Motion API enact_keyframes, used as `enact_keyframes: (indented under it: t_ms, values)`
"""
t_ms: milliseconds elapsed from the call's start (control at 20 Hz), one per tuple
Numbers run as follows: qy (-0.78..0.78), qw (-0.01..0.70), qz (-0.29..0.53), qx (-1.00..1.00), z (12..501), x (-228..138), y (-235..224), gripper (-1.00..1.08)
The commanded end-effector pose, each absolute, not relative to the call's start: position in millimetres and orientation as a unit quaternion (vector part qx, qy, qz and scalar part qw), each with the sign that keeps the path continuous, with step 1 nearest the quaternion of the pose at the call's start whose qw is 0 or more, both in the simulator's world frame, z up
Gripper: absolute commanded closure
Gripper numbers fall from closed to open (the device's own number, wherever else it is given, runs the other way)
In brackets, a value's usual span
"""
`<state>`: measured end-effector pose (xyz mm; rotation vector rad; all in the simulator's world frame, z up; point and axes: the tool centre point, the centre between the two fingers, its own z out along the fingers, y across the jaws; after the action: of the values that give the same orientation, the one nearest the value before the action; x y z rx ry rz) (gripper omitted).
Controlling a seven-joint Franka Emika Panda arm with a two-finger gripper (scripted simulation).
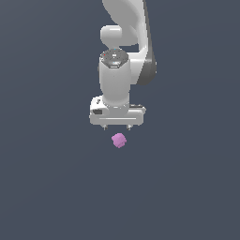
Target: Pick up the object and move it to a goal position.
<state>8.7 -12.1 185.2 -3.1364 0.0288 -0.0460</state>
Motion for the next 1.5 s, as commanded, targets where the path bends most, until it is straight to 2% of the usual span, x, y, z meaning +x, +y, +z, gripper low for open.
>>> enact_keyframes:
  t_ms: [0,750,1450]
  values:
    - [0.009,0.002,-0.015,-1.0,185.2,8.7,-12.1,-0.92]
    - [0.002,-0.011,-0.031,-0.999,198.0,17.4,-35.2,-0.92]
    - [-0.093,-0.011,-0.019,-0.995,158.8,7.2,-25.8,-0.92]
